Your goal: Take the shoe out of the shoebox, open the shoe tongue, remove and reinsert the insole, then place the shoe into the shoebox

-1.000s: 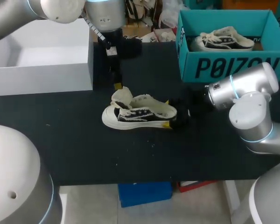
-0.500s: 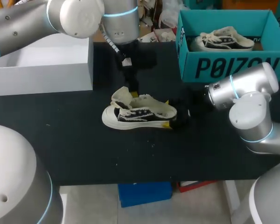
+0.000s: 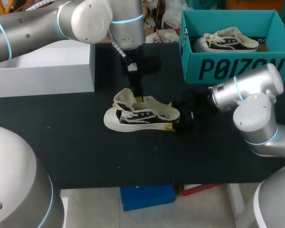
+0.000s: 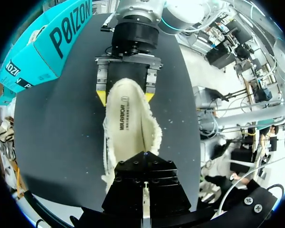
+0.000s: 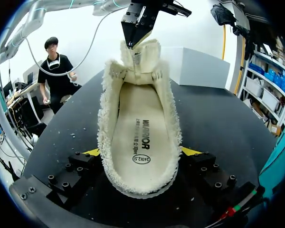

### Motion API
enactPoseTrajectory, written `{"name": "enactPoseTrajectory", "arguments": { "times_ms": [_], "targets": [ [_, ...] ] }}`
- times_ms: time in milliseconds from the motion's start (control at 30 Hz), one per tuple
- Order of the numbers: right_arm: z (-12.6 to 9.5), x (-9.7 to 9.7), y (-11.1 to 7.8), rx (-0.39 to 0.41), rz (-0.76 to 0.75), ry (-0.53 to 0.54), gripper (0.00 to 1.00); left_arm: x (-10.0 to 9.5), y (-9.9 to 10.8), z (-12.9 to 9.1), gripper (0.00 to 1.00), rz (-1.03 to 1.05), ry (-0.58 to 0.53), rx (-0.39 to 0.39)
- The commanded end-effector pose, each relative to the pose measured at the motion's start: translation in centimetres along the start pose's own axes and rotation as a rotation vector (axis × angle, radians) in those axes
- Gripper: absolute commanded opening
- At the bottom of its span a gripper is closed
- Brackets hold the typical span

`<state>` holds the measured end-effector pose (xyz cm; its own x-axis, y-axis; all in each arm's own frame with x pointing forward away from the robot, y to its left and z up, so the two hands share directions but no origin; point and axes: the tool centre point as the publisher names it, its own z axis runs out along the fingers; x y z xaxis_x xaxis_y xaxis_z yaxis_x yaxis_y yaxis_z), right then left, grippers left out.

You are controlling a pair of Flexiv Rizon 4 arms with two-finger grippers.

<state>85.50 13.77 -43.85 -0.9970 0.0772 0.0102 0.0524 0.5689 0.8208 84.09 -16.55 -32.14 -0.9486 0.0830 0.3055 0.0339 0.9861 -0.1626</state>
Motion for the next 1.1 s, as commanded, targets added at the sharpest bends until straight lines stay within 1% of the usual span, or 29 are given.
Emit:
{"name": "enactPoseTrajectory", "arguments": {
  "times_ms": [33,333,833,1100],
  "targets": [
    [0.1,-0.1,-0.3,0.002,0.002,0.000,0.00,-1.2,-0.5,1.1,0.00,0.005,0.034,0.008],
    [0.1,-0.1,-0.3,0.002,0.002,0.000,0.00,-1.5,-1.3,3.1,0.00,0.016,0.067,0.016],
    [0.1,-0.1,-0.3,0.002,0.002,0.000,0.00,-0.8,-2.4,7.0,0.00,0.023,0.113,-0.001],
    [0.1,-0.1,-0.3,0.002,0.002,0.000,0.00,-0.4,-2.5,8.1,0.00,0.026,0.134,-0.016]
  ]
}}
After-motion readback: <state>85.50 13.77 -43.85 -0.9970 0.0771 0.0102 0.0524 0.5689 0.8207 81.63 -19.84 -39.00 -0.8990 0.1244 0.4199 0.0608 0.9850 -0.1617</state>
